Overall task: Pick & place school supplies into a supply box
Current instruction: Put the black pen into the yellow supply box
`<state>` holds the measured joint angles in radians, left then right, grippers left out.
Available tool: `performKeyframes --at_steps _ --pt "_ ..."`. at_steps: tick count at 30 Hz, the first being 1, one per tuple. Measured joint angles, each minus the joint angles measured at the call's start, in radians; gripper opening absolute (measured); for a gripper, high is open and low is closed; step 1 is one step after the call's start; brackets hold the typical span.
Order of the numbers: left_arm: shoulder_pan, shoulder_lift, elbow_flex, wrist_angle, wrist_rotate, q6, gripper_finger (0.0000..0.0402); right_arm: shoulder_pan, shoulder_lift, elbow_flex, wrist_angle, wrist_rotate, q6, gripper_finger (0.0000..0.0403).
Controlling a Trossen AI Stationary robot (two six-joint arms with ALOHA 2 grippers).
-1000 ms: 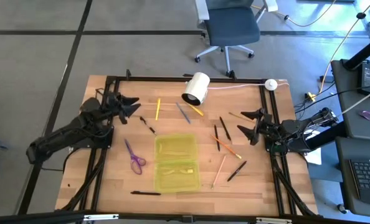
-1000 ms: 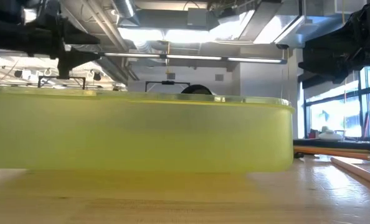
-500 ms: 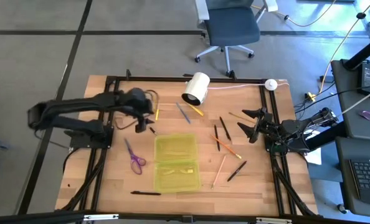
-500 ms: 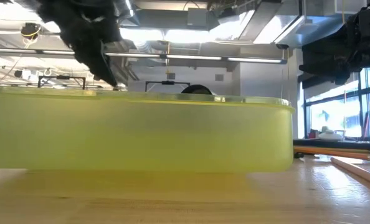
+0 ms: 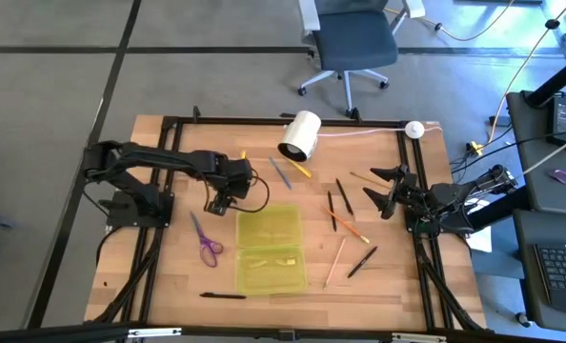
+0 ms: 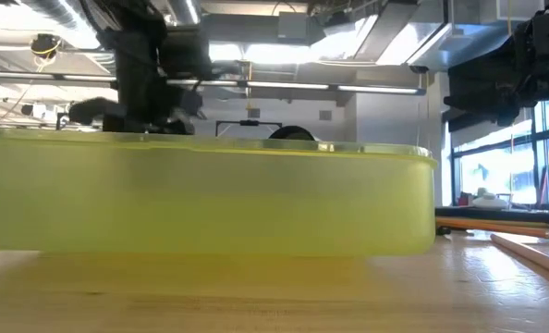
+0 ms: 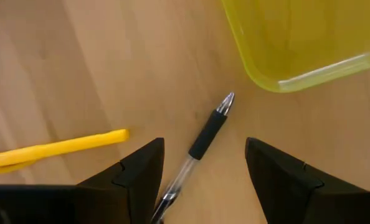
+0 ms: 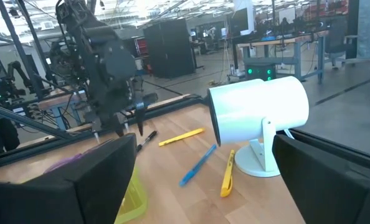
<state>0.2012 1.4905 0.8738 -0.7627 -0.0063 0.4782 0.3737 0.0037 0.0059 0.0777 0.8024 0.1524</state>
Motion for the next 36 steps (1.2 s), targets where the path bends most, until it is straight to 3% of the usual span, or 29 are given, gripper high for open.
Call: performKeyframes --at_steps 6,16,36 --pt "0.0 0.083 0.0 0.003 -0.001 0.03 0.0212 0.0 0.0 0.0 0.0 0.0 0.0 0.0376" --pt "0.0 0.193 0.006 0.0 -0.001 0.052 0.0166 0.0 0.001 0.0 0.0 -0.001 0.0 0.0376" --pt "0.0 0.204 0.003 -0.002 0.01 -0.016 0.0035 0.0 0.001 0.0 0.0 -0.001 0.0 0.0376"
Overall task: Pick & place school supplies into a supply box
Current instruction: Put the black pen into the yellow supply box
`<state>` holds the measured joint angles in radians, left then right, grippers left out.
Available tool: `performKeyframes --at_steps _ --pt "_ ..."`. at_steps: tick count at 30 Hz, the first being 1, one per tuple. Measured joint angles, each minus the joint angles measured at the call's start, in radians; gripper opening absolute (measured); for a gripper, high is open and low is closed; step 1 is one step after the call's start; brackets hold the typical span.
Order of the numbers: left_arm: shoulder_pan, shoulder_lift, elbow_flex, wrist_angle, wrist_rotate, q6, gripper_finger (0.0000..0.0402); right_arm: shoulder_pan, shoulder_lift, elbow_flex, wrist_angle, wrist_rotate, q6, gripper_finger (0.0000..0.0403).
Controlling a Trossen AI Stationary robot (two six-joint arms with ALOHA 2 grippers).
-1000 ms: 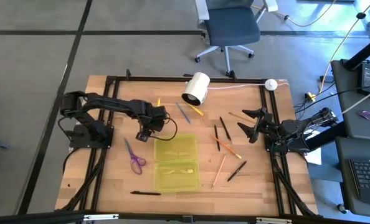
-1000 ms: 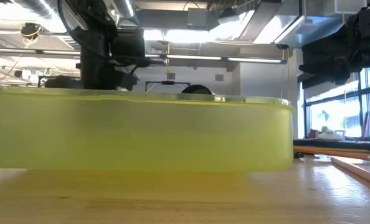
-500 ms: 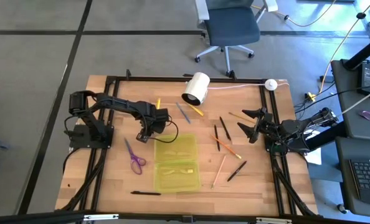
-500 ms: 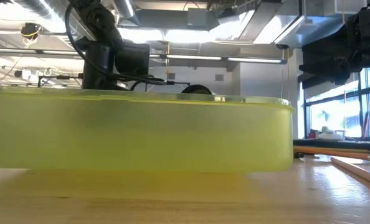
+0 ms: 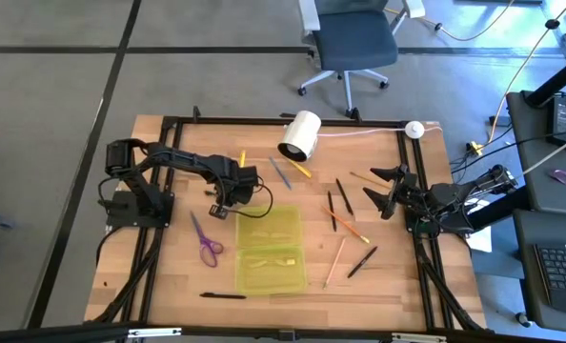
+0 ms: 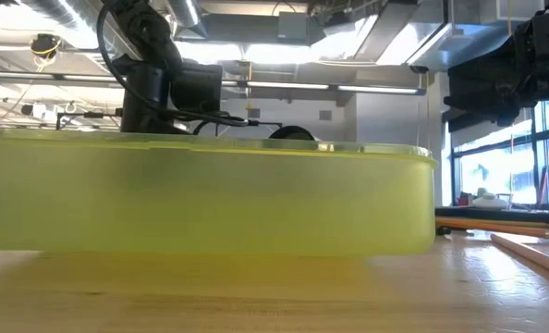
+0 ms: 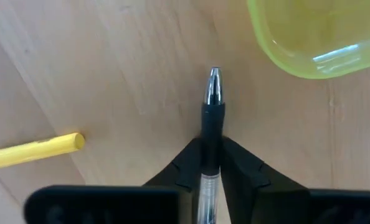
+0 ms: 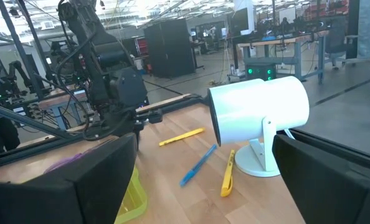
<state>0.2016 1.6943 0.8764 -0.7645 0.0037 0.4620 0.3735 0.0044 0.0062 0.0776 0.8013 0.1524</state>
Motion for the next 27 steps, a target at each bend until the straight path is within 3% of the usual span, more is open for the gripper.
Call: performKeyframes --at_steps 10,19,23,27 --pt "0.001 0.01 0.059 -0.117 -0.019 -0.107 0.0023 0.0 0.0 0.0 0.0 0.0 0.0 0.0376" --pt "0.003 0.008 0.243 -0.363 -0.118 -0.126 0.0023 0.0 0.0 0.0 0.0 0.0 0.0 0.0376" --pt "-0.004 0.008 0.349 -0.451 -0.085 -0.183 0.0023 0.0 0.0 0.0 0.0 0.0 0.0 0.0376" --pt "-0.055 0.007 0.461 -0.459 0.01 -0.259 0.0023 0.0 0.0 0.0 0.0 0.0 0.0 0.0376"
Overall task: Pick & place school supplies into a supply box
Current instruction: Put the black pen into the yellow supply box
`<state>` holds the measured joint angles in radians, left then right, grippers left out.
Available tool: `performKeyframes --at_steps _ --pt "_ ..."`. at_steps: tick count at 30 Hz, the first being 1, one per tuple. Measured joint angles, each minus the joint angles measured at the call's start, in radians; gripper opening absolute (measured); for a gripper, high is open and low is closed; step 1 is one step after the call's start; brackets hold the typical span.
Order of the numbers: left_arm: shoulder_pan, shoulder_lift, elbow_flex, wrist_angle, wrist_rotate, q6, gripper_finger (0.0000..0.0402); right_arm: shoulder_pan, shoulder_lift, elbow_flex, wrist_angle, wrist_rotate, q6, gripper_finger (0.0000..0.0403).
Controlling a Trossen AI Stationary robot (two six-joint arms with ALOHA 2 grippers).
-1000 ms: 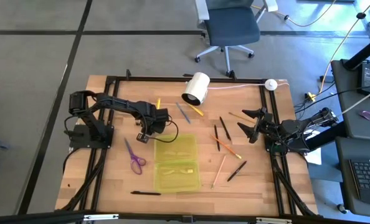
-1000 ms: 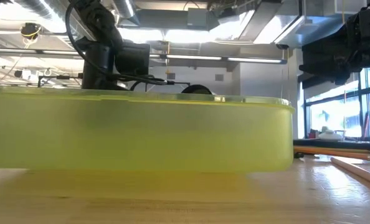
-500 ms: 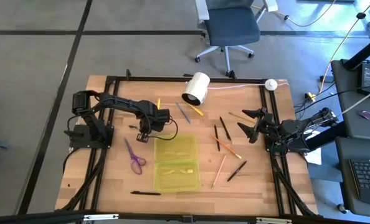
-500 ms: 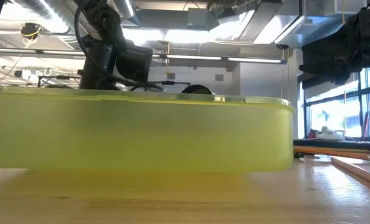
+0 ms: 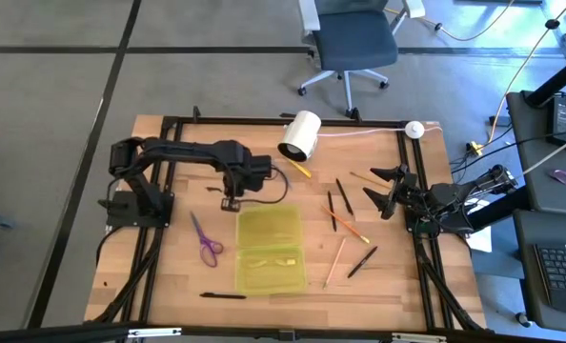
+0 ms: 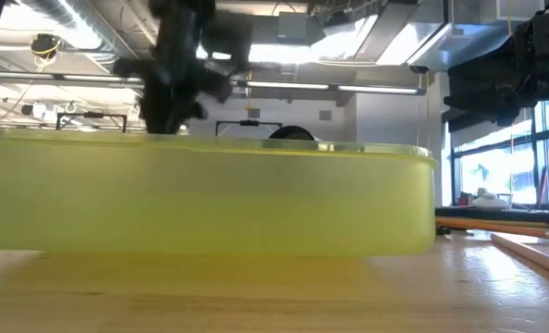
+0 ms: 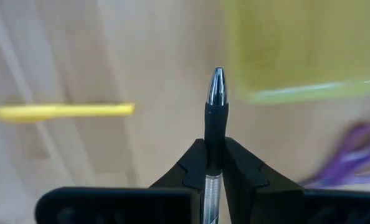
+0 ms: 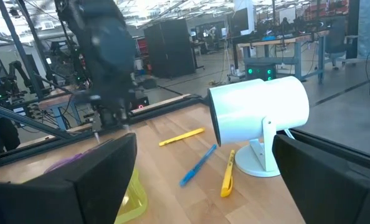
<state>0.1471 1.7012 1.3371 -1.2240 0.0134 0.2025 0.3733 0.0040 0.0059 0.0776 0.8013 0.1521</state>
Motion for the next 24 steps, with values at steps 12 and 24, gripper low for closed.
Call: performKeyframes --at_steps 12,24 --pt "-0.347 0.013 0.165 0.229 0.024 -0.471 0.0023 0.0 0.0 0.0 0.0 0.0 -0.002 0.0376" --pt "-0.475 0.339 0.394 0.277 0.031 -0.671 0.0023 0.0 0.0 0.0 0.0 0.0 -0.001 0.0376"
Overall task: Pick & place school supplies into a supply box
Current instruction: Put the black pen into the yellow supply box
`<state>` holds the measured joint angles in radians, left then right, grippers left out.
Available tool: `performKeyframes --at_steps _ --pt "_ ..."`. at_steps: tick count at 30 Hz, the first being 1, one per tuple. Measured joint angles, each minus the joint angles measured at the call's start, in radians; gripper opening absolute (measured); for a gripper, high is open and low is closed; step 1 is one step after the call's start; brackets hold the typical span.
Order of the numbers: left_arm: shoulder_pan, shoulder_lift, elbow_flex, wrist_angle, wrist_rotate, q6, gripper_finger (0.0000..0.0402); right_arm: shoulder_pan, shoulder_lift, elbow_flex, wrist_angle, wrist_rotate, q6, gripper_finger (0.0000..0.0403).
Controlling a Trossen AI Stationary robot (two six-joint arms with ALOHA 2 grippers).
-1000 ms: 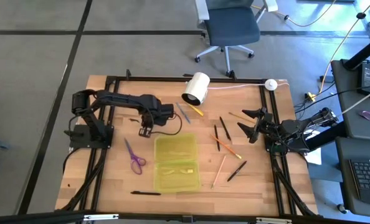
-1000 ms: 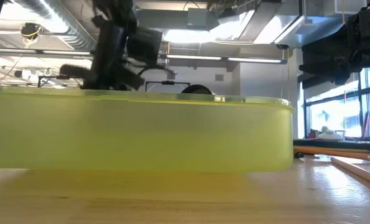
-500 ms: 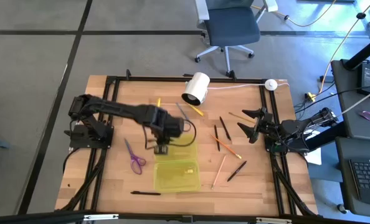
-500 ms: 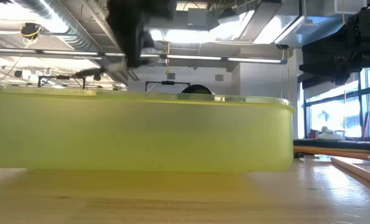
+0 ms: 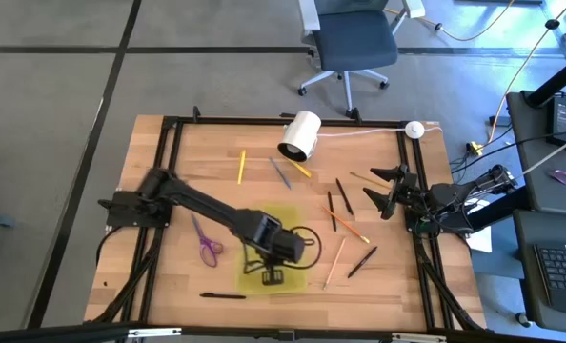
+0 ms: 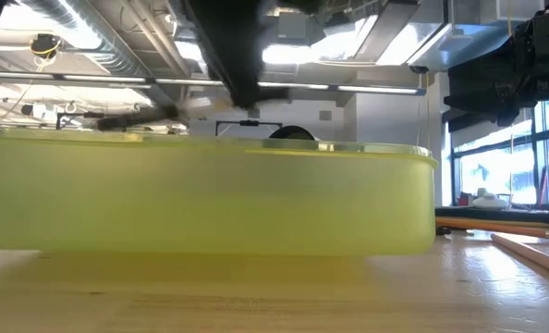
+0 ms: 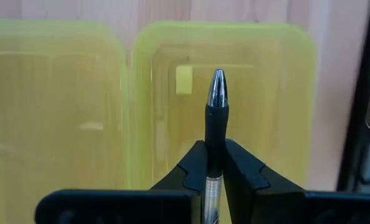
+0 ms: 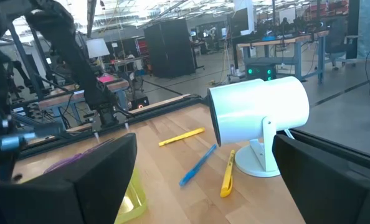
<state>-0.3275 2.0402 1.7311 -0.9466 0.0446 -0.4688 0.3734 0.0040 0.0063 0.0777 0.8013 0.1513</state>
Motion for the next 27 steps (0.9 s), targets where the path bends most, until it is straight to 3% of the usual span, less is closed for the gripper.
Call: performKeyframes --at_steps 8,27 --pt "0.008 0.106 0.055 -0.014 -0.002 -0.018 0.0023 0.0 0.0 0.0 0.0 -0.005 0.001 0.0376" --pt "0.015 0.192 0.055 -0.05 -0.02 0.048 0.0028 0.0 0.0 0.0 0.0 -0.01 0.001 0.0376"
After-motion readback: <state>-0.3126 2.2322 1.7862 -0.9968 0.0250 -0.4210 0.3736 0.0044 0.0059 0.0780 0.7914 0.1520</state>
